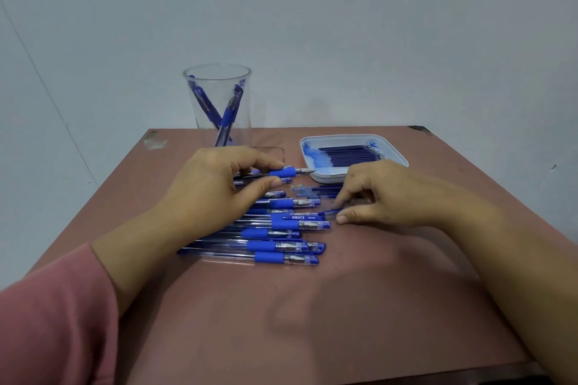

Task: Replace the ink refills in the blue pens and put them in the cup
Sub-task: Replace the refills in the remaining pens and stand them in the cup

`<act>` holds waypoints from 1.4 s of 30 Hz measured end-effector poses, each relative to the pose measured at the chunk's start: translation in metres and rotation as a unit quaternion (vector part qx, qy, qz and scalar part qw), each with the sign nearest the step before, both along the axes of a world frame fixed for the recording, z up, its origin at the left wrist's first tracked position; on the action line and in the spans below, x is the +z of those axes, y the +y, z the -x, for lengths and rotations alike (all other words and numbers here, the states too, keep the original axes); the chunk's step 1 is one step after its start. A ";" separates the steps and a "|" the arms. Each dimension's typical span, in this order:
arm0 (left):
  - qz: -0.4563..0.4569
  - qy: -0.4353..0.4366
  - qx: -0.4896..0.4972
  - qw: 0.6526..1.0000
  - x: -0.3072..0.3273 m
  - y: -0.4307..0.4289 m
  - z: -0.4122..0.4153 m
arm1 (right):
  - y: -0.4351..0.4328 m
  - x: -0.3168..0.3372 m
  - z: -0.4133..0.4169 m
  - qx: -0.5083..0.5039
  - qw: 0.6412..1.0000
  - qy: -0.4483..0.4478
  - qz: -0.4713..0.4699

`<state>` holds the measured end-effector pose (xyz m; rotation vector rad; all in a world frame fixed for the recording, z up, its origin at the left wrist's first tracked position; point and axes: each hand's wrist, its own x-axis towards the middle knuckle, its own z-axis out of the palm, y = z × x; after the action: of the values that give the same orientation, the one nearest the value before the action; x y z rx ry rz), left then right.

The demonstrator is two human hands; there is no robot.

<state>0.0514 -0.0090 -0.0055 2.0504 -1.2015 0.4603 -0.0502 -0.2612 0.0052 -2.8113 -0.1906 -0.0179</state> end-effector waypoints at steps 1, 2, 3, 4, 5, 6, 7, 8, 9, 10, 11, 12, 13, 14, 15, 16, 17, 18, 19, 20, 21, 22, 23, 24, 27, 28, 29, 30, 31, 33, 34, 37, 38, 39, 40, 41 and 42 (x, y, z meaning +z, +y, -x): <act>-0.002 0.000 -0.001 1.000 0.000 0.000 0.000 | 0.001 0.000 0.000 -0.003 1.000 0.001 0.004; -0.002 0.000 -0.002 1.000 0.000 0.000 0.000 | 0.001 0.001 0.001 -0.009 1.000 -0.001 0.004; -0.004 0.000 -0.003 1.000 0.001 0.000 0.000 | 0.001 0.003 0.003 -0.019 1.000 -0.008 -0.005; -0.007 -0.002 -0.004 1.000 0.001 0.000 0.000 | 0.001 0.006 0.004 -0.030 0.999 -0.021 -0.022; -0.009 -0.004 -0.005 1.000 0.001 0.000 0.000 | 0.000 0.009 0.006 -0.041 0.997 -0.041 -0.044; -0.011 -0.006 -0.006 1.000 0.002 0.000 0.000 | 0.000 0.013 0.008 -0.048 0.995 -0.065 -0.066; -0.013 -0.008 -0.007 1.000 0.002 0.000 0.000 | -0.001 0.015 0.009 -0.049 0.991 -0.091 -0.086; -0.015 -0.009 -0.008 1.000 0.002 0.000 0.000 | 0.001 0.017 0.010 -0.043 0.987 -0.116 -0.099; -0.016 -0.009 -0.009 1.000 0.002 0.000 0.001 | 0.003 0.017 0.009 -0.035 0.984 -0.138 -0.105; -0.015 -0.010 -0.011 1.000 0.002 0.000 0.001 | 0.005 0.017 0.009 -0.028 0.982 -0.154 -0.107; -0.014 -0.010 -0.013 1.000 0.002 0.000 0.001 | 0.007 0.016 0.008 -0.022 0.980 -0.166 -0.111; -0.013 -0.010 -0.015 1.000 0.002 0.000 0.001 | 0.008 0.014 0.007 -0.018 0.978 -0.174 -0.116; -0.012 -0.011 -0.017 1.000 0.002 0.000 0.001 | 0.009 0.013 0.006 -0.013 0.976 -0.179 -0.121; -0.010 -0.012 -0.019 1.000 0.002 0.000 0.002 | 0.010 0.011 0.004 -0.007 0.975 -0.182 -0.126; -0.008 -0.012 -0.020 1.000 0.002 0.000 0.002 | 0.010 0.010 0.003 0.000 0.975 -0.183 -0.129; -0.007 -0.011 -0.022 1.000 0.001 0.000 0.002 | 0.011 0.009 0.002 0.005 0.974 -0.184 -0.130; -0.006 -0.012 -0.023 1.000 0.001 0.000 0.002 | 0.012 0.008 0.002 0.008 0.974 -0.185 -0.132; -0.005 -0.013 -0.023 1.000 0.001 0.001 0.003 | 0.012 0.006 0.001 0.008 0.973 -0.187 -0.135; -0.002 -0.013 -0.023 1.000 0.001 0.001 0.003 | 0.014 0.005 0.000 0.008 0.972 -0.191 -0.139; 0.003 -0.012 -0.024 1.000 0.001 0.000 0.003 | 0.015 0.003 -0.001 0.010 0.970 -0.198 -0.141; 0.009 -0.010 -0.026 1.000 0.000 0.000 0.003 | 0.017 0.002 -0.002 0.012 0.968 -0.209 -0.140; 0.014 -0.010 -0.030 0.999 -0.001 -0.001 0.003 | 0.019 0.001 -0.002 0.016 0.965 -0.223 -0.136; 0.016 -0.013 -0.034 0.999 -0.001 -0.002 0.003 | 0.021 0.000 -0.003 0.023 0.962 -0.241 -0.126; 0.016 -0.019 -0.038 0.999 -0.002 -0.002 0.003 | 0.024 -0.002 -0.004 0.033 0.958 -0.260 -0.113; 0.013 -0.028 -0.038 0.999 -0.002 -0.002 0.002 | 0.029 -0.006 -0.005 0.045 0.949 -0.296 -0.104; 0.014 -0.031 -0.040 0.999 -0.002 -0.002 0.002 | 0.029 -0.008 -0.005 0.045 0.946 -0.304 -0.103; 0.015 -0.034 -0.043 0.998 -0.002 -0.002 0.002 | 0.030 -0.009 -0.005 0.046 0.944 -0.310 -0.104; 0.015 -0.037 -0.047 0.998 -0.001 -0.002 0.003 | 0.031 -0.010 -0.005 0.047 0.942 -0.315 -0.104; 0.015 -0.040 -0.050 0.998 0.000 -0.002 0.003 | 0.031 -0.011 -0.006 0.049 0.941 -0.320 -0.103; 0.010 -0.044 -0.048 0.998 0.001 -0.002 0.002 | 0.032 -0.013 -0.007 0.051 0.940 -0.319 -0.108; 0.005 -0.042 -0.044 0.998 0.002 -0.002 0.002 | 0.033 -0.013 -0.008 0.047 0.942 -0.311 -0.118; -0.010 -0.036 -0.028 0.999 0.001 -0.001 0.003 | 0.035 -0.012 -0.009 0.025 0.949 -0.272 -0.160; -0.018 -0.035 -0.021 0.999 0.001 0.000 0.004 | 0.036 -0.012 -0.010 0.017 0.949 -0.260 -0.177; -0.028 -0.035 -0.010 0.999 0.001 0.001 0.006 | 0.037 -0.012 -0.009 0.010 0.948 -0.251 -0.195; -0.042 -0.034 0.008 0.999 0.001 0.003 0.008 | 0.036 -0.012 -0.009 0.002 0.946 -0.247 -0.210; -0.058 -0.033 0.032 0.997 0.001 0.006 0.011 | 0.035 -0.012 -0.009 -0.005 0.942 -0.249 -0.224; -0.079 -0.033 0.058 0.995 0.000 0.009 0.013 | 0.032 -0.011 -0.009 -0.013 0.938 -0.252 -0.238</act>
<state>0.0380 0.0005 -0.0055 2.2645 -1.1941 0.5067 -0.0416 -0.2293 -0.0061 -2.2708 -0.2282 -0.6985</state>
